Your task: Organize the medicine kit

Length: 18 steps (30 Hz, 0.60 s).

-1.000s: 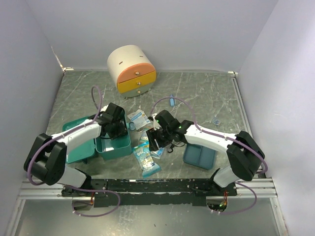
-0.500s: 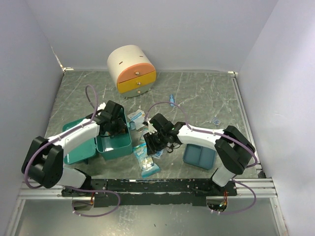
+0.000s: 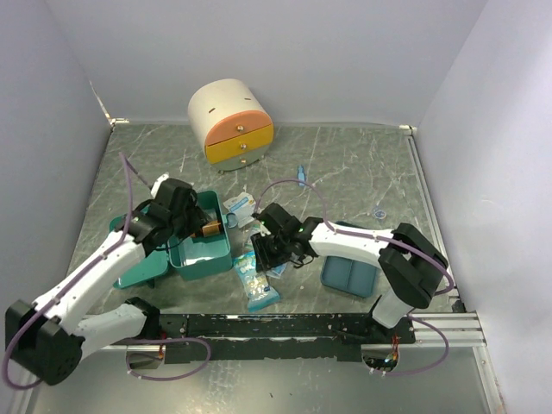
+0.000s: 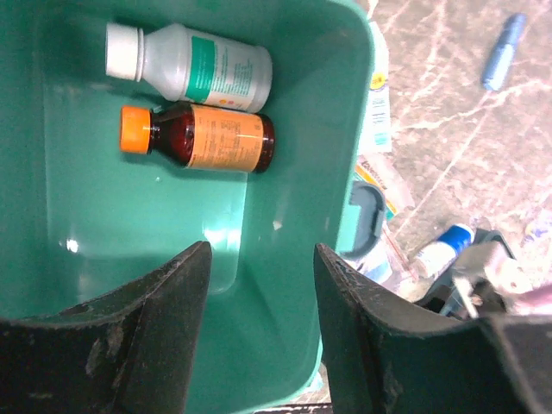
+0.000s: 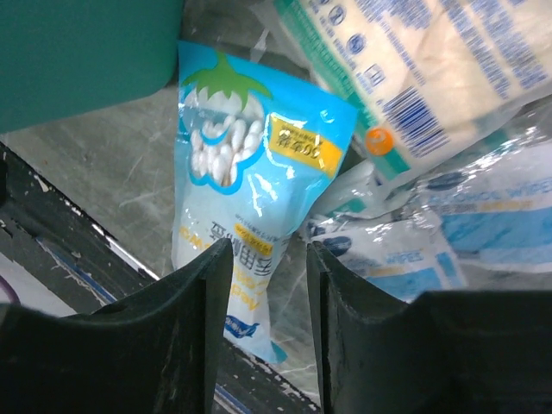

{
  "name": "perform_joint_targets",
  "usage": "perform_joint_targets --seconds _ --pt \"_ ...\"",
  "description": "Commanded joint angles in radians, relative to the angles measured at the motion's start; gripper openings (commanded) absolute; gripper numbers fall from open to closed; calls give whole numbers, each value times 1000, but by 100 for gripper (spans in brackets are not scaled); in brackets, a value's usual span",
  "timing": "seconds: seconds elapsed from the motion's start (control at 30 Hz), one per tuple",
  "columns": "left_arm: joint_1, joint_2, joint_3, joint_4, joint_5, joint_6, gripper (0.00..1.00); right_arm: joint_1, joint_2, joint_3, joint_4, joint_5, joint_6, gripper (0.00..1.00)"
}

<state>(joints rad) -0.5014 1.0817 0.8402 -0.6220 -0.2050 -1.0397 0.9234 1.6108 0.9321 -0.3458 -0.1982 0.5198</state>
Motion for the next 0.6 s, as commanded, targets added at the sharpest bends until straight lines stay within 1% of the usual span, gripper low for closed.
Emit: perform_joint_targets --seconds 0.0,0.17,0.27,0.4,0.57 --pt "-5 -104 53 -54 -10 155 63 49 -16 19 -46 31 67 40" --pt "-5 -211 68 -31 48 249 71 75 -7 -13 -52 95 142 39" --pt "-5 -253 68 -21 89 278 76 77 -6 -31 -16 99 155 37" --pt "-5 -286 63 -15 122 286 80 78 7 -31 47 85 141 28" --pt "-5 -295 57 -3 152 281 81 77 14 -32 88 74 115 10"
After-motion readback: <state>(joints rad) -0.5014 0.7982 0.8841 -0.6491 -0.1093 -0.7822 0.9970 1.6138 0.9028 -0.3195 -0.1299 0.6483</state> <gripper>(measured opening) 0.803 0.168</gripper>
